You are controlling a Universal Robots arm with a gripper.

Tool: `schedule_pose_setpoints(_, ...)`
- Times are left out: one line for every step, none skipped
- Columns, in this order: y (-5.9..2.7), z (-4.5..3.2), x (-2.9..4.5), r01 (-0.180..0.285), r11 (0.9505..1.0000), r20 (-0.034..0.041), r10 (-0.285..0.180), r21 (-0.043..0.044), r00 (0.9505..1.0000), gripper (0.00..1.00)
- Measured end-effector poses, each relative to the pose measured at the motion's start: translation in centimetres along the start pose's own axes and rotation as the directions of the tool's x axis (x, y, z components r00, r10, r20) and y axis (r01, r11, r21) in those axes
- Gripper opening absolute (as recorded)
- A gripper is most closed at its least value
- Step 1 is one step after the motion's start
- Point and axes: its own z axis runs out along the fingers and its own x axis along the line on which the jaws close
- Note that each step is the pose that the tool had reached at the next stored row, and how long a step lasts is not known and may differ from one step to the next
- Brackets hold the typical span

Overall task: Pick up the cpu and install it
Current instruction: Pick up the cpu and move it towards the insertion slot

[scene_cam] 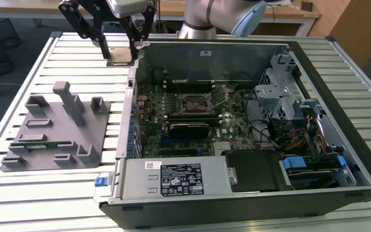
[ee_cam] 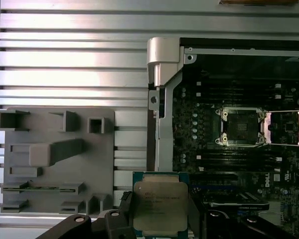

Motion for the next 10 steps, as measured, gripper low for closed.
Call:
schedule_pose_setpoints(0.0,0.01,-0.07,0.0,1.0,0.0,0.0,0.0,1.0,0.53)
schedule_pose_setpoints(-0.01,0.02,-0.1,0.0,1.0,0.0001,0.0,-0.0001,1.0,0.53)
schedule_pose_setpoints(0.0,0.02,-0.16,0.0,1.0,0.0,0.0,-0.0001,1.0,0.53)
schedule_pose_setpoints(0.0,0.03,-0.22,0.0,1.0,0.0,0.0,-0.0001,1.0,0.53)
schedule_pose_setpoints(-0.01,0.03,-0.27,0.0,1.0,0.0001,0.0,-0.0001,1.0,0.53)
schedule_pose_setpoints(-0.01,0.04,-0.31,0.0,1.0,0.0001,0.0,-0.0002,1.0,0.53)
schedule_pose_setpoints(0.0,0.05,-0.37,0.0,1.0,0.0001,0.0,-0.0001,1.0,0.53)
schedule_pose_setpoints(-0.01,0.05,-0.42,0.0,1.0,0.0,0.0,-0.0001,1.0,0.53)
schedule_pose_setpoints(-0.01,0.05,-0.47,0.0,1.0,0.0,0.0,-0.0001,1.0,0.53)
schedule_pose_setpoints(-0.01,0.06,-0.51,0.0,1.0,0.0001,0.0,-0.0001,1.0,0.53)
